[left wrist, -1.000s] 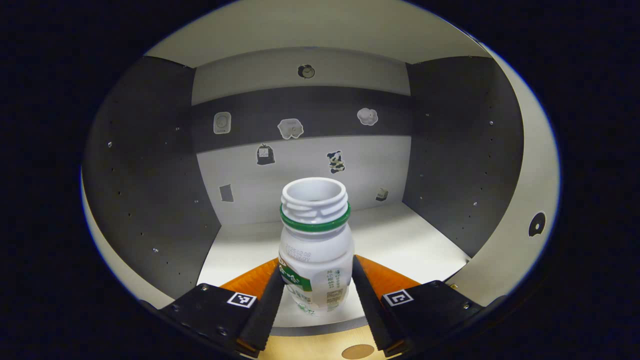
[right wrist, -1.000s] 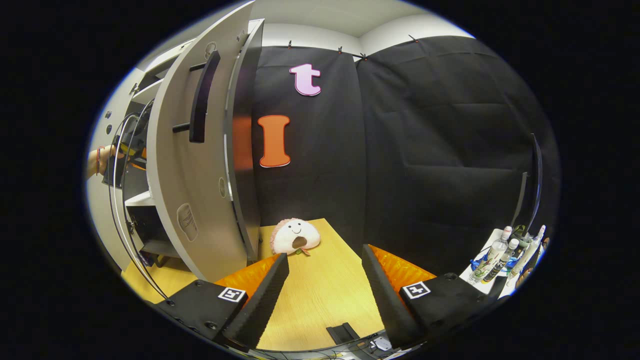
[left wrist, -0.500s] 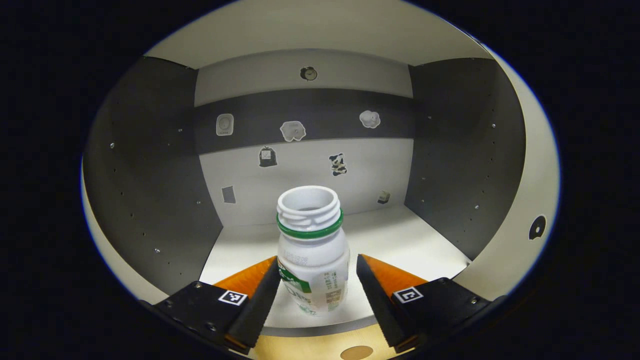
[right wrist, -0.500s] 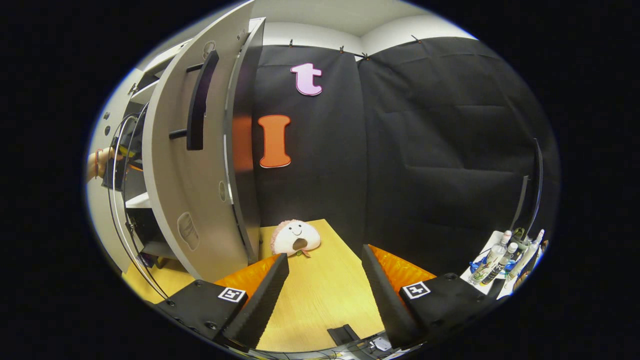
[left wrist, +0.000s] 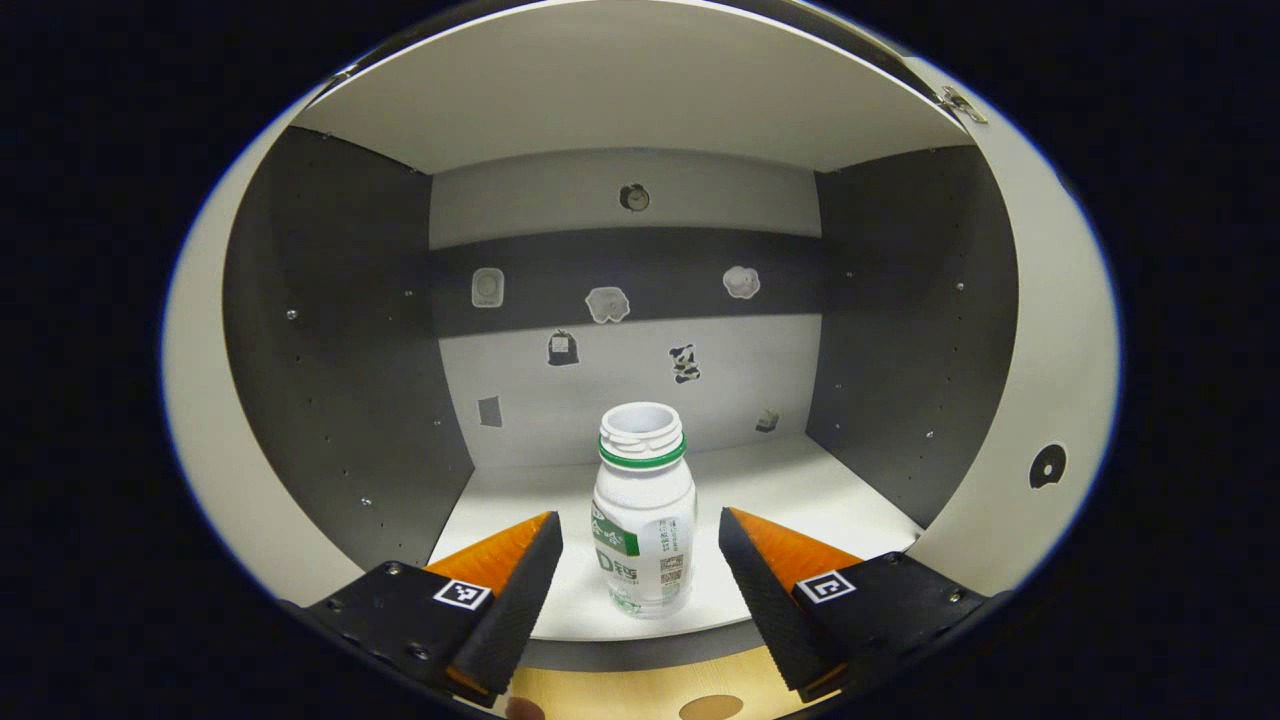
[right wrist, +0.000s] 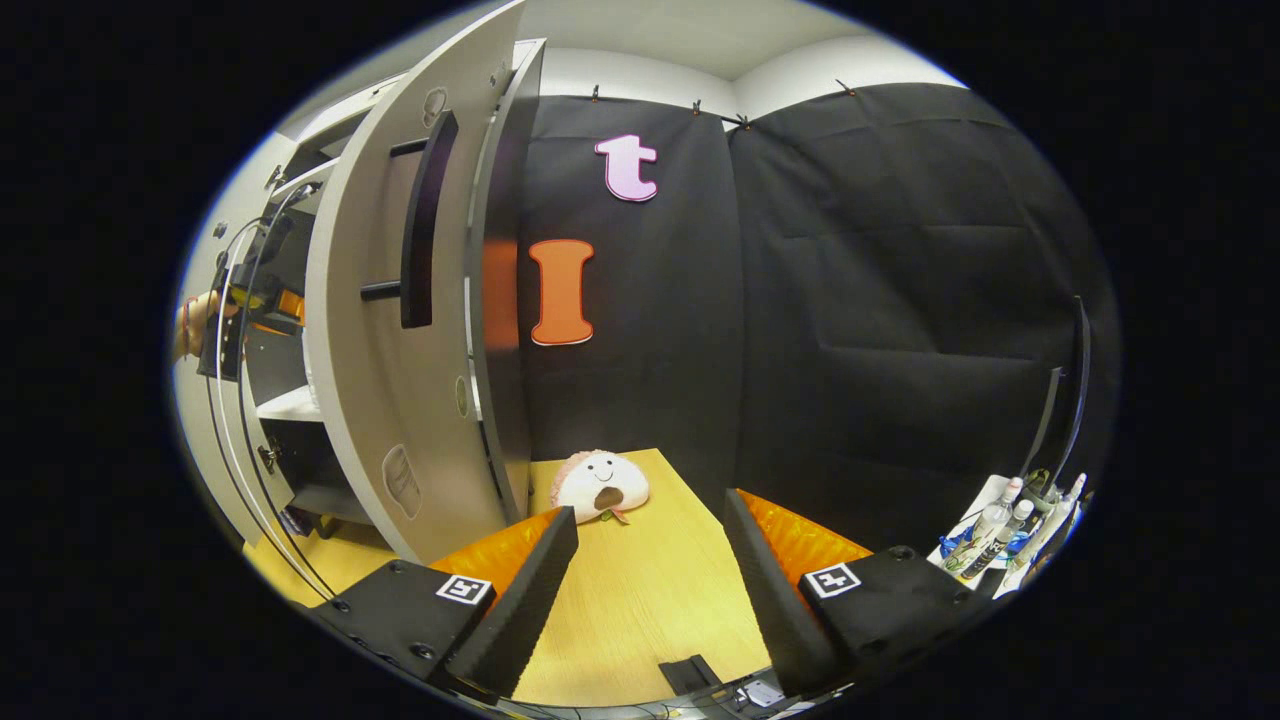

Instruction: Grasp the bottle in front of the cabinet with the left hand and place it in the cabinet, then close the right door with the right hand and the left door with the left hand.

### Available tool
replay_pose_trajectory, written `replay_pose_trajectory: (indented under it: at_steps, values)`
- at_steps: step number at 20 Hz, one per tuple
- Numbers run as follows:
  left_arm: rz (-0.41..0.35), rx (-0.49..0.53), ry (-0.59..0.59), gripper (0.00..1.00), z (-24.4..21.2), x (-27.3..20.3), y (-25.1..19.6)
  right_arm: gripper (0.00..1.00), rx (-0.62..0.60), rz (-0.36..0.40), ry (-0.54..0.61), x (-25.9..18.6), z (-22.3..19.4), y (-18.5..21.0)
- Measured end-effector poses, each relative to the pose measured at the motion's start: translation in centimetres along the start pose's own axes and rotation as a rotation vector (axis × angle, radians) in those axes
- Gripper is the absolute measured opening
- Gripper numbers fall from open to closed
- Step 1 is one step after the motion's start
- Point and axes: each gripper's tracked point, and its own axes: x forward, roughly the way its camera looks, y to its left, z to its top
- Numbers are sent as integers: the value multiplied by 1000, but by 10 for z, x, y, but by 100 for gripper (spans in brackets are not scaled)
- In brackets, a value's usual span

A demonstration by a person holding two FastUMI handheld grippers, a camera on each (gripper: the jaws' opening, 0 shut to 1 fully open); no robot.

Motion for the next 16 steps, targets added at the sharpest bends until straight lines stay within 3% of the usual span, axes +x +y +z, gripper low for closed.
replay_pose_trajectory:
  at_steps: [9,16]
  values:
    - [30,-82,-163,95,21,-106,8,98,-15,94,-33,7,7,20]
    - [162,-74,-297,93,25,-215,25,98,-50,188,-73,13,22,36]
